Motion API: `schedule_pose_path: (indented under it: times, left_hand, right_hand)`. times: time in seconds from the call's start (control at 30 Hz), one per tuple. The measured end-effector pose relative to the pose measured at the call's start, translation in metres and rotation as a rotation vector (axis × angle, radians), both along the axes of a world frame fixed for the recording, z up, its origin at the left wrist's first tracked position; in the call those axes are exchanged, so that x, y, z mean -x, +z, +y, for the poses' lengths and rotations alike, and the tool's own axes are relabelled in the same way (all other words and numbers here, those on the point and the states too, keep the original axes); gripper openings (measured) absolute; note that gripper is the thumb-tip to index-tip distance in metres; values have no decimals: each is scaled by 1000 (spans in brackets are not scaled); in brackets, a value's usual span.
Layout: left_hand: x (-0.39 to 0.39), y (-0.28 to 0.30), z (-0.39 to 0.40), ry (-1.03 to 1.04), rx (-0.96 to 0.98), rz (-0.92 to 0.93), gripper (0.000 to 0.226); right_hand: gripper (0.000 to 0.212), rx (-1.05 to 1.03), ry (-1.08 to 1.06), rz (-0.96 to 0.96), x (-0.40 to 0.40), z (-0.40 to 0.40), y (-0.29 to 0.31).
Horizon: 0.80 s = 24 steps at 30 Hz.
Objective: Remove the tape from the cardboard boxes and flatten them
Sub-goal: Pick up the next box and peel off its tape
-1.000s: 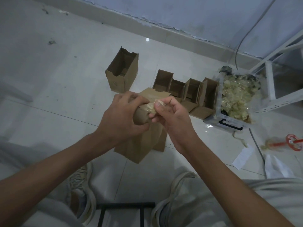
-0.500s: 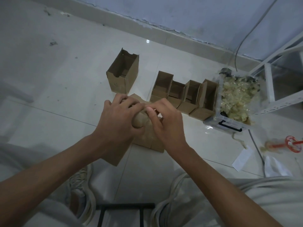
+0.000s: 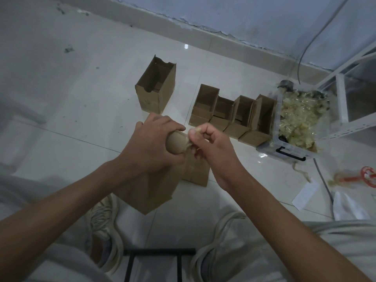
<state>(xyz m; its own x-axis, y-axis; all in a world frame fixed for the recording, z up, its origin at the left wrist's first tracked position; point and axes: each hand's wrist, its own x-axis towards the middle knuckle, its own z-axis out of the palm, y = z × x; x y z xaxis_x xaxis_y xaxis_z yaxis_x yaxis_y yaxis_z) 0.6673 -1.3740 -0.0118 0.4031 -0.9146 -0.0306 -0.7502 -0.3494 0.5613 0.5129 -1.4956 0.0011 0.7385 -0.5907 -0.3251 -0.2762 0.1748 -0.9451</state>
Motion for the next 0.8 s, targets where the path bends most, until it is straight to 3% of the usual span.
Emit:
schedule_pose_path:
  times: [0.07, 0.17, 0.43, 0.5, 0.63, 0.8]
  left_hand:
    - [1, 4, 1, 37, 64, 82, 73]
    - [3, 5, 3, 43, 106, 80, 72]
    - [1, 4, 5, 124, 126, 202, 53]
    - [0, 5, 6, 176, 101, 266, 54]
    - [-4, 4, 11, 241, 57, 308, 52]
    - [1, 6, 10, 217, 82, 279, 53]
  right_hand:
    - [16, -218, -30, -106, 4, -1, 3]
    - [21, -390, -55, -113, 4, -1, 5]
    - [19, -555, -152, -197, 5, 0, 5]
    - [25, -556, -203, -199, 8, -5, 4]
    - [31, -345, -238, -141, 12, -21, 0]
    - [30, -387, -153, -149, 11, -11, 1]
